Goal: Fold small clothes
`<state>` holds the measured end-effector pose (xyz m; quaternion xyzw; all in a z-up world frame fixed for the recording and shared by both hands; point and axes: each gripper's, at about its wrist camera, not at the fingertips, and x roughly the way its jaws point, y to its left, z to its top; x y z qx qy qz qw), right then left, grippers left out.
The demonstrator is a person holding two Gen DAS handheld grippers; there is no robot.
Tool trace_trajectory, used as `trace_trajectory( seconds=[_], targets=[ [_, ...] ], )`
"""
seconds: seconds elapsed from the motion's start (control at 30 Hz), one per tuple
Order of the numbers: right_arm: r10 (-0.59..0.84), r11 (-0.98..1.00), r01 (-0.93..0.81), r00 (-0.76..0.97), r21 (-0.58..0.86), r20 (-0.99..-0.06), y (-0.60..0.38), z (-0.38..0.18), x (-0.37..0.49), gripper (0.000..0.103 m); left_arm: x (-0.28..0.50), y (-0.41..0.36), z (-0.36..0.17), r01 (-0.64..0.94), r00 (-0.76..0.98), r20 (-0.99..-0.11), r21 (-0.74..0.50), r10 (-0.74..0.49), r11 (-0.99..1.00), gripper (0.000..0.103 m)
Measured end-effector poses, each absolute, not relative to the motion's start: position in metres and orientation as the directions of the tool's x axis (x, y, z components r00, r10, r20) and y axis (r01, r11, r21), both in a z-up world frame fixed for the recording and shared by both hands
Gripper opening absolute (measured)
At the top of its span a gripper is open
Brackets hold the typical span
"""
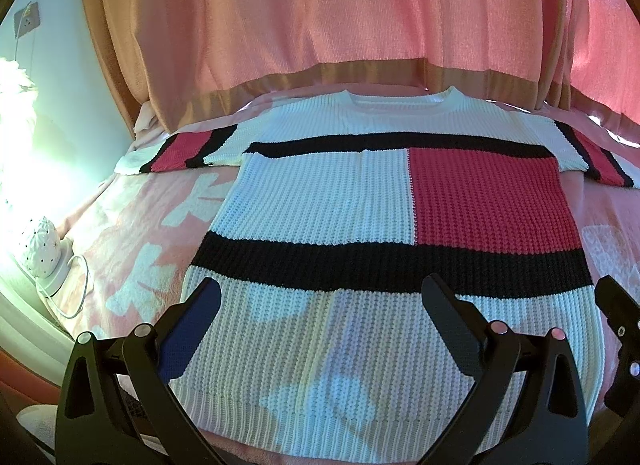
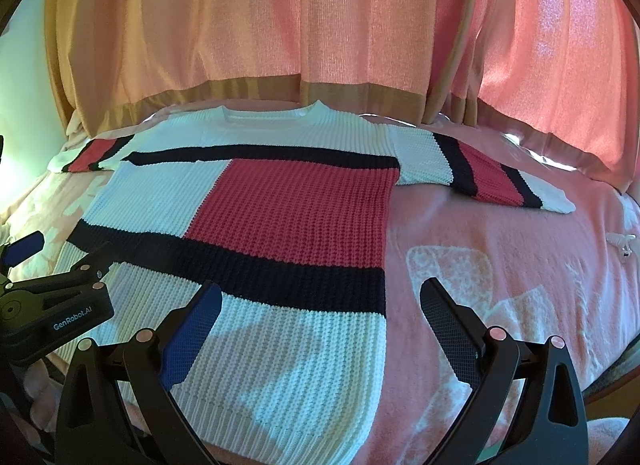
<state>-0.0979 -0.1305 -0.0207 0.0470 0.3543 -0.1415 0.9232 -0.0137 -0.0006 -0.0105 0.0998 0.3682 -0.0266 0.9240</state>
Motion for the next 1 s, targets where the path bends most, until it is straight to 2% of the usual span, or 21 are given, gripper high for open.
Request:
trace_trajectory(
  seconds=[0.77,0.87,0.93,1.0],
  targets=[
    [-0.215,0.958,0.288,0.714,0.000,-0.666,-0.132,-0.021,-0.098,0.098,-0.012,-0.003,-0.009,0.121,0.723,-0.690,0.156,0.021,0.980,0.098],
    [-0.172,0.960,0.275,0.741,0.060,-0.650,-0.147,-0.011,-0.099,0.098,-0.004,-0.003,0.000,0.114,0.713,-0.701,0.115,-0.001,0.987,0.098],
    [-0.132,0.944,0.287,0.783,0.164,-0.607,-0.180,0.007,-0.103,0.098,0.005,-0.001,0.018,0.116,0.710,-0.703,0.052,-0.046,0.992,0.098],
    [-0.153,0.920,0.330,0.802,0.214,-0.577,-0.216,0.022,-0.106,0.098,0.017,0.000,0.041,0.118,0.721,-0.688,-0.001,-0.086,0.993,0.098]
  ],
)
